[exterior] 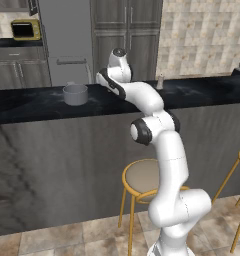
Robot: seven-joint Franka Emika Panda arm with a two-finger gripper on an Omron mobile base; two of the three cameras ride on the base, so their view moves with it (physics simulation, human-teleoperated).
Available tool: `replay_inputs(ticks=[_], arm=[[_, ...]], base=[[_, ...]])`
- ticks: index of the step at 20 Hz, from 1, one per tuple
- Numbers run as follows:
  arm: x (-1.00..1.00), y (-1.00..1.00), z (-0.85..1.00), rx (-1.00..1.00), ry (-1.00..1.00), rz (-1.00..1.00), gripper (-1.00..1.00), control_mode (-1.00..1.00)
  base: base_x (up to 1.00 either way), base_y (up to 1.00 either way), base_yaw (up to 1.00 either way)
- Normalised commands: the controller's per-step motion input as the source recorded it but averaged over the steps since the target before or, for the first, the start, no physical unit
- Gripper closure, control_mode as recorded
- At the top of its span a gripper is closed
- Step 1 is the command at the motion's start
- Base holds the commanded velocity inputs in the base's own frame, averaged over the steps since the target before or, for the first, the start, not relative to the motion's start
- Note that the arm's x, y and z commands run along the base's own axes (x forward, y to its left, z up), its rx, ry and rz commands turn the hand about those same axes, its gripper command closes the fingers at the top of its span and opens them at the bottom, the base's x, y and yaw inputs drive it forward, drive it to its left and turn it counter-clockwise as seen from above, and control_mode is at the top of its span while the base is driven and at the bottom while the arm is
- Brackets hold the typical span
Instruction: Pick the candle and candle from the dining table and place them in the open cabinet. Close the cabinet after placing the objects.
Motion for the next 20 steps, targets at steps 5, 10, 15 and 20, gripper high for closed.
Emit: replay_inputs(ticks=[5, 10, 15, 20], arm=[[-0.15, -0.01, -0.06, 0.0, -0.02, 0.0, 1.0, -1.0], [-0.77, -0.03, 0.02, 0.0, -0.21, -0.01, 1.0, -1.0], [-1.0, -0.1, 0.0, 0.0, -0.25, -0.02, 1.0, -1.0], [-1.0, -0.28, -0.33, 0.0, -0.28, -0.03, 1.0, -1.0]], base=[[0.0, 0.0, 0.0], [0.0, 0.0, 0.0], [0.0, 0.0, 0.0], [0.0, 0.0, 0.0]])
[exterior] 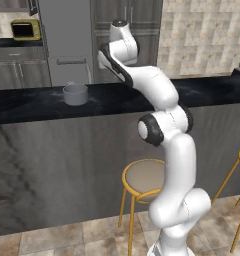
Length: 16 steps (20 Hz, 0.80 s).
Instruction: Pick the candle and candle from the dining table and place them in the open cabinet. Close the cabinet after placing the objects.
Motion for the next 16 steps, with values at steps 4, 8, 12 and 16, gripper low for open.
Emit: replay_inputs(ticks=[4, 8, 12, 16], arm=[[-1.0, -0.42, -0.71, 0.0, -0.37, -0.02, 1.0, -1.0], [-1.0, -0.53, -0.6, 0.0, -0.52, -0.01, 1.0, -1.0], [-1.0, -0.48, -0.05, 0.0, -0.56, -0.02, 1.0, -1.0], [-1.0, -0.39, 0.08, 0.03, -0.47, -0.02, 1.0, -1.0]], base=[[0.0, 0.0, 0.0], [0.0, 0.0, 0.0], [0.0, 0.0, 0.0], [0.0, 0.0, 0.0]])
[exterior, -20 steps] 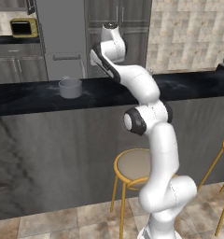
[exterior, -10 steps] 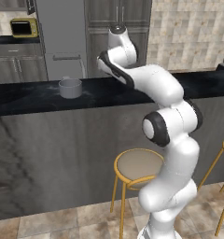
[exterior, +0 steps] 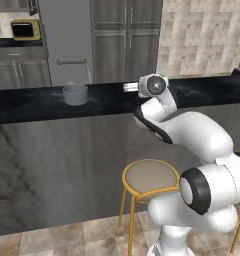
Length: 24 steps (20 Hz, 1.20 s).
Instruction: Pick the candle and candle from the dining table and place them in the open cabinet. Close the cabinet after placing the objects.
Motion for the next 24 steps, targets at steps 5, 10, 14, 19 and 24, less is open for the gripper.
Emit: replay_inputs(ticks=[5, 10, 14, 19, 24], arm=[[-1.0, -0.27, 0.34, 0.05, -0.29, -0.03, 1.0, -1.0], [-1.0, -0.21, 0.2, 0.09, -0.12, -0.09, 1.0, -1.0], [-0.96, -0.09, 0.19, 0.09, 0.0, -0.11, 1.0, -1.0], [-0.87, -0.02, 0.19, 0.08, 0.0, -0.09, 1.0, -1.0], [-0.79, 0.0, 0.24, 0.07, 0.07, -0.09, 1.0, -1.0]], base=[[0.0, 0.0, 0.0], [0.0, 0.0, 0.0], [0.0, 0.0, 0.0], [0.0, 0.0, 0.0], [0.0, 0.0, 0.0]])
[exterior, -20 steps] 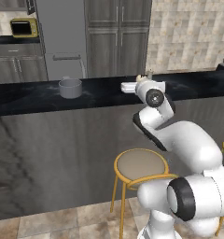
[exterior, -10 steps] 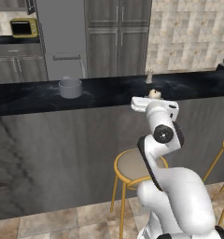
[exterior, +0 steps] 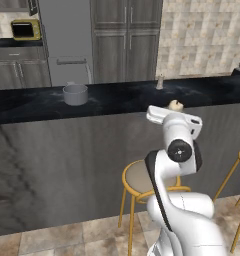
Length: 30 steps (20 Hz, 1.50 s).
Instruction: Pick the candle and candle from the dining table and place them in the open cabinet. Close the cabinet after placing the objects.
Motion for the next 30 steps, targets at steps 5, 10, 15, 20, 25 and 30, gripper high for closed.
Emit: replay_inputs(ticks=[5, 10, 15, 20, 25, 30], arm=[[-0.79, 0.0, 0.25, 0.05, 0.08, -0.09, 1.0, -1.0], [-0.77, -0.01, 0.01, 0.02, 0.01, -0.08, 1.0, -1.0], [-0.73, -0.11, -0.11, 0.03, 0.0, -0.06, 1.0, -1.0], [-0.36, -0.04, -0.1, 0.0, 0.0, -0.03, 1.0, -1.0], [-0.03, -0.05, -0.07, 0.0, 0.0, -0.01, 1.0, -1.0], [0.0, -0.01, -0.02, 0.0, 0.0, 0.0, 1.0, -1.0]], base=[[0.0, 0.0, 0.0], [0.0, 0.0, 0.0], [0.0, 0.0, 0.0], [0.0, 0.0, 0.0], [0.0, 0.0, 0.0], [0.0, 0.0, 0.0]])
